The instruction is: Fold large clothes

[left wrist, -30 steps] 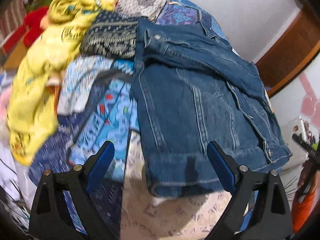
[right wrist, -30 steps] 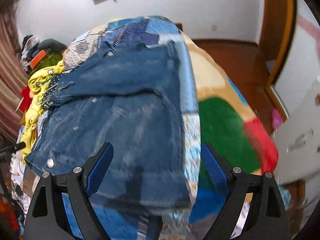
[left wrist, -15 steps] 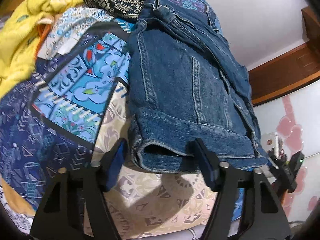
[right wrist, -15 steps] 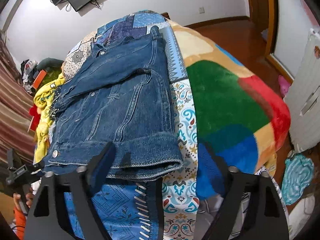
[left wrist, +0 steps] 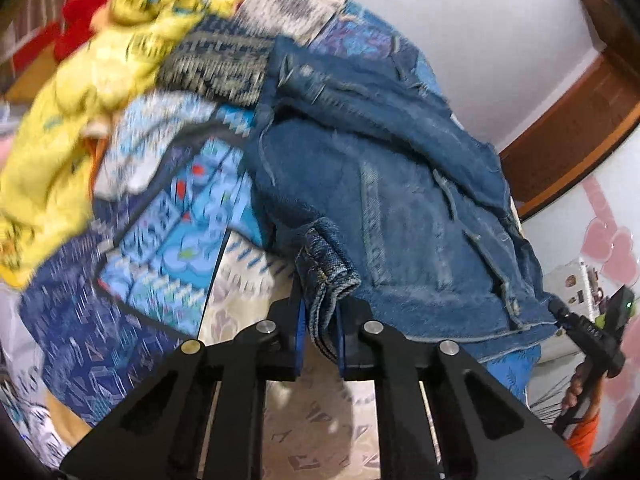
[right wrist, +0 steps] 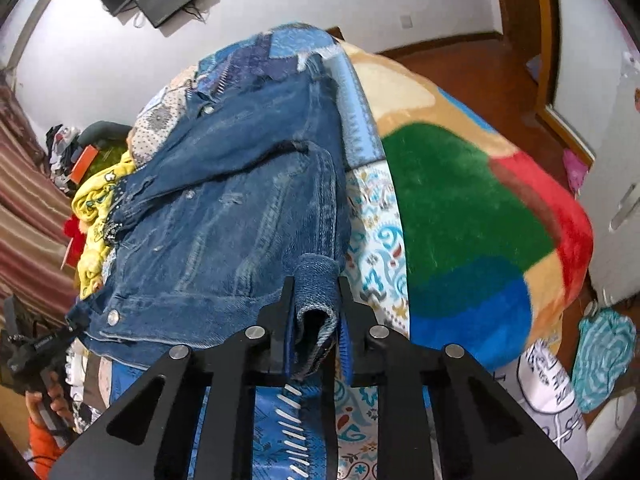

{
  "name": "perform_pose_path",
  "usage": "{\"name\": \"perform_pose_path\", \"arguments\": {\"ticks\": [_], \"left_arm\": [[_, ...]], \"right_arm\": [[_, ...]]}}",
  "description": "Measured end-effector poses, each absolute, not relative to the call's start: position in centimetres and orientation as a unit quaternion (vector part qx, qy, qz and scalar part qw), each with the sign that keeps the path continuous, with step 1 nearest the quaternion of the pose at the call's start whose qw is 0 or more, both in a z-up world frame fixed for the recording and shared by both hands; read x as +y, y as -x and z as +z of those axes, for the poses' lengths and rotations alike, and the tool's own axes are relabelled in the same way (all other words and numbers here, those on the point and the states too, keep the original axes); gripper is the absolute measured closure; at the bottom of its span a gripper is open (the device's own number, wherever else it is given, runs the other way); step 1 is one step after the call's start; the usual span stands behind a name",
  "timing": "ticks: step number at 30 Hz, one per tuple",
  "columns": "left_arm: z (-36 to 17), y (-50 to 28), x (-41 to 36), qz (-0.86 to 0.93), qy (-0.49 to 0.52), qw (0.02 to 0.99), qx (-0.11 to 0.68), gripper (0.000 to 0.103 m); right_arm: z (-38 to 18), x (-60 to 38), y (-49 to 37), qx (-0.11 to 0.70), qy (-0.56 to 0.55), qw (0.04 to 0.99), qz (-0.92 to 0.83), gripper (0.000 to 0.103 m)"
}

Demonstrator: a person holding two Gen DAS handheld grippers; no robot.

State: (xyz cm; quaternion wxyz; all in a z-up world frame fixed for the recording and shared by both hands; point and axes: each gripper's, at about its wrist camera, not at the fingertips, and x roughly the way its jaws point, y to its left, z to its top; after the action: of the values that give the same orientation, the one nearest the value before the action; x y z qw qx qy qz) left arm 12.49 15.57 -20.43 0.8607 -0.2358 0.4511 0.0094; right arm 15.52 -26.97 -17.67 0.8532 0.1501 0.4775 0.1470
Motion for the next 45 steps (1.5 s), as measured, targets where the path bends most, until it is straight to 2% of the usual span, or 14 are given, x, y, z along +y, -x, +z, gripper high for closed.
{"name": "perform_pose_path", "arguments": {"ticks": [10, 20, 27, 36, 39, 41, 42, 44, 45], "left_arm": [[-14.7, -16.5, 16.3, -0.006, 0.216, 0.896, 0.387, 0.093], [-9.4, -27.4, 19.1, 0.017, 0.21, 0.917, 0.339, 0.093], [-10.9, -37.7, 21.6, 0.055, 0.21, 0.905, 0.367, 0.093], [-19.5, -47.0, 23.6, 0.087, 0.221, 0.861, 0.449, 0.092], [-21.5, -48.1, 23.4, 0.091, 0.2, 0.851, 0.476, 0.084], [-21.8, -48.2, 23.1, 0.086, 0.181, 0.852, 0.483, 0.083], [-21.6, -48.2, 22.9, 0.09, 0.167, 0.853, 0.486, 0.078], [-20.6, -48.2, 22.3, 0.135, 0.116, 0.856, 0.485, 0.041], [-19.6, -48.0, 22.1, 0.164, 0.083, 0.863, 0.47, 0.036]], "right_arm": [[-12.9, -24.5, -19.8, 0.415, -0.108, 0.886, 0.178, 0.091], [-8.4, -22.1, -30.5, 0.353, -0.085, 0.916, 0.168, 0.091], [-8.1, -18.2, -39.7, 0.365, -0.065, 0.916, 0.151, 0.091], [-15.2, -16.3, -46.5, 0.419, -0.053, 0.898, 0.121, 0.09], [-17.2, -16.6, -47.2, 0.431, -0.03, 0.896, 0.098, 0.082], [-17.7, -17.2, -47.3, 0.438, -0.013, 0.895, 0.083, 0.082], [-17.6, -17.6, -47.2, 0.44, -0.015, 0.894, 0.081, 0.079], [-16.9, -18.4, -46.9, 0.434, -0.029, 0.897, 0.082, 0.076], [-16.3, -18.9, -46.5, 0.426, -0.038, 0.9, 0.081, 0.074]]}}
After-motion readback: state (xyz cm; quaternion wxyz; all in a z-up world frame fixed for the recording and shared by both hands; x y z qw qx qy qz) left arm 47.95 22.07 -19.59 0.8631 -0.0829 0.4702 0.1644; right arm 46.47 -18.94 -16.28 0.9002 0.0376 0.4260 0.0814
